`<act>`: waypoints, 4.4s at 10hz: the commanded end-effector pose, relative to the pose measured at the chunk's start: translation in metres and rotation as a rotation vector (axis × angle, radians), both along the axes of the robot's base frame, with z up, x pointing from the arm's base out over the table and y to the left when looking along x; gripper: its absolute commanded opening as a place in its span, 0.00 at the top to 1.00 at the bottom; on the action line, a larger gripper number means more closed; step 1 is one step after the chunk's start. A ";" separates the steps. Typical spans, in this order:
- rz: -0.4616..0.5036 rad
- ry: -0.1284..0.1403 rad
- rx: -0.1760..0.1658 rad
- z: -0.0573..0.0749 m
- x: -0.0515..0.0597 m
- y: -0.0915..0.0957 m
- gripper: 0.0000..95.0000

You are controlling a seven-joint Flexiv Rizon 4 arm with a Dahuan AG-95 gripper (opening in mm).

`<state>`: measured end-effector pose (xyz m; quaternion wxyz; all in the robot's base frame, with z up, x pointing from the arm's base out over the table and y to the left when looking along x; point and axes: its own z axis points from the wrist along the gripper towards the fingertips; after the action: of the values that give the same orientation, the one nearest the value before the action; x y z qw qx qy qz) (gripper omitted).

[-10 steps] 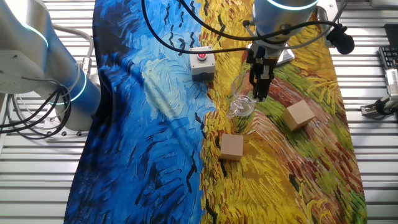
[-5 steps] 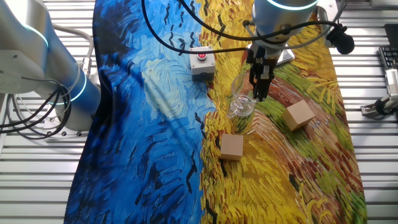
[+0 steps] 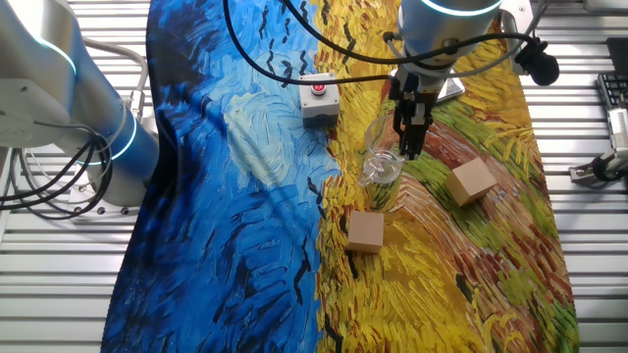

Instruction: Pick up the cup

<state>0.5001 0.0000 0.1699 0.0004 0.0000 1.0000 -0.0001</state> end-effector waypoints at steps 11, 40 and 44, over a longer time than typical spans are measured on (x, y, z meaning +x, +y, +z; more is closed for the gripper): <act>0.080 -0.007 -0.036 0.011 0.006 0.003 1.00; -0.008 -0.014 0.018 0.017 0.007 0.004 1.00; -0.003 -0.006 0.021 0.009 -0.001 -0.001 1.00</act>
<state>0.4973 -0.0017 0.1772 0.0063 0.0010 0.9999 0.0104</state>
